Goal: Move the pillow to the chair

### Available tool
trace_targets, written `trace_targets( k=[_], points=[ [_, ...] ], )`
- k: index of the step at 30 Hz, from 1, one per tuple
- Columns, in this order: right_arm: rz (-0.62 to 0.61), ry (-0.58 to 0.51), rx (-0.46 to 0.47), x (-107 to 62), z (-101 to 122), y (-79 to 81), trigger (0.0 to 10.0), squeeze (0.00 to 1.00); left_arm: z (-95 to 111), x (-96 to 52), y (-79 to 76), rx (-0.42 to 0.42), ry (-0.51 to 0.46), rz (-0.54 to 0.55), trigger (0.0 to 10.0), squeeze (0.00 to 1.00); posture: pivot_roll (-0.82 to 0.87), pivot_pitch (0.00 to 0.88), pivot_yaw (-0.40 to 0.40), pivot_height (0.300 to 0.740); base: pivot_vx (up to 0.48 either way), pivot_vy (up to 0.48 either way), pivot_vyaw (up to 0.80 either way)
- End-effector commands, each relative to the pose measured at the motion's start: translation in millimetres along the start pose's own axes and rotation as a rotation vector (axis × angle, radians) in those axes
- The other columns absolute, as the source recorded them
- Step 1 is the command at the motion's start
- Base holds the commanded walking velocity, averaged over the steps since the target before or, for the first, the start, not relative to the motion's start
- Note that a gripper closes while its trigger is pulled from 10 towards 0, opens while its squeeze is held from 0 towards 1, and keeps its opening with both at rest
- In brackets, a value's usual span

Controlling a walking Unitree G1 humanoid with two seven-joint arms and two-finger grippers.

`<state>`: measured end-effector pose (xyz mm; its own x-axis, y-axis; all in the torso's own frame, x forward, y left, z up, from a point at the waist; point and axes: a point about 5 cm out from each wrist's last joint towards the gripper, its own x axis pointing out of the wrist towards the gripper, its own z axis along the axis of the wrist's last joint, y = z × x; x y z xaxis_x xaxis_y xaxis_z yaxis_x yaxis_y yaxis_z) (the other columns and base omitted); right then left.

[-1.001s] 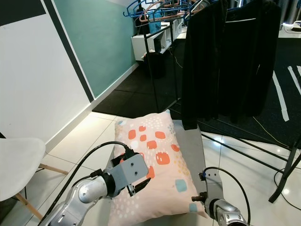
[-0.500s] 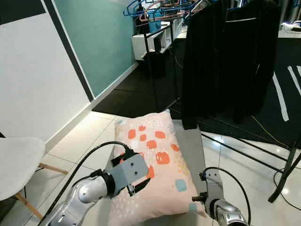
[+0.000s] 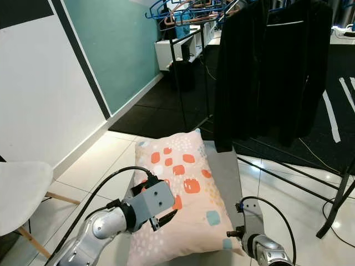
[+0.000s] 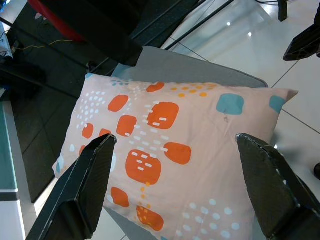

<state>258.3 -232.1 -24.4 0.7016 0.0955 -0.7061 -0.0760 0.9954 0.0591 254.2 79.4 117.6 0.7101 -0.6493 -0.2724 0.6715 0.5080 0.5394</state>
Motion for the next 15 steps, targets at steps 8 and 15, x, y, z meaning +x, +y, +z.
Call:
trace_targets(
  k=[8,15],
  points=[
    [0.010,-0.002,0.028,1.1,1.1,3.1,10.0,0.00,-4.8,-1.4,5.1,-0.005,0.020,0.007,10.0,0.00,-0.13,0.045,0.080,0.740,0.000,0.000,0.00],
    [0.008,-0.002,0.032,0.7,1.4,1.8,10.0,0.00,-3.2,-1.1,5.1,-0.001,0.007,0.001,10.0,0.00,-0.13,0.052,0.084,0.740,0.000,0.000,0.00]
  ],
)
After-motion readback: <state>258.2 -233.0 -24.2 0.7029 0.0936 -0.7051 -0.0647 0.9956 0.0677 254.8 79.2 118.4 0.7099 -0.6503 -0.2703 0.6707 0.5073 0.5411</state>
